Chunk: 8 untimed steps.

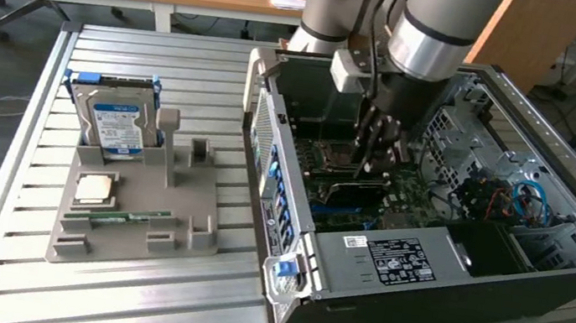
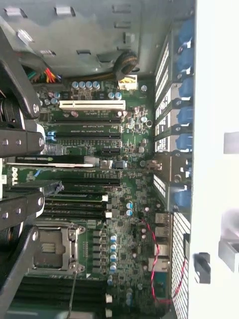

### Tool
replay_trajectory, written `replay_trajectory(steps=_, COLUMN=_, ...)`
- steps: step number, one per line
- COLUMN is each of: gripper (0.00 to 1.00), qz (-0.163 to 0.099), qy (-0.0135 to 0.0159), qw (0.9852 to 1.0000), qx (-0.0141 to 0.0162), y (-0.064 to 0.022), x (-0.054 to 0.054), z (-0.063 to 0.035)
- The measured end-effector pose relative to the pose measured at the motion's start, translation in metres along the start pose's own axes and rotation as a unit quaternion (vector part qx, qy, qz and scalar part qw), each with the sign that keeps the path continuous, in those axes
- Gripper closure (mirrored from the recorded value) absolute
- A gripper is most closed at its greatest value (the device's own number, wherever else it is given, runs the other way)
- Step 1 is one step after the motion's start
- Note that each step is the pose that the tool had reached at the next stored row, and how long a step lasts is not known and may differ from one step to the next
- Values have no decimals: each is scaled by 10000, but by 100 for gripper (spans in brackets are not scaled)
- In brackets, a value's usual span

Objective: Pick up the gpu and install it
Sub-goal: 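Insert the gpu into the slot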

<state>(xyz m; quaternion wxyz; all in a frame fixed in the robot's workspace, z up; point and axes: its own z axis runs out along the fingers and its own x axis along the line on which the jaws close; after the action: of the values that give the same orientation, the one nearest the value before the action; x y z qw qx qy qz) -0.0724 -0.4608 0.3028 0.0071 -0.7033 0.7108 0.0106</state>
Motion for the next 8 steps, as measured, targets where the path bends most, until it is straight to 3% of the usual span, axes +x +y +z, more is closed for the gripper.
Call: replay_trajectory(steps=8, gripper=66, qz=0, qy=0, qw=10000, qx=0, y=1, x=-3, z=-134)
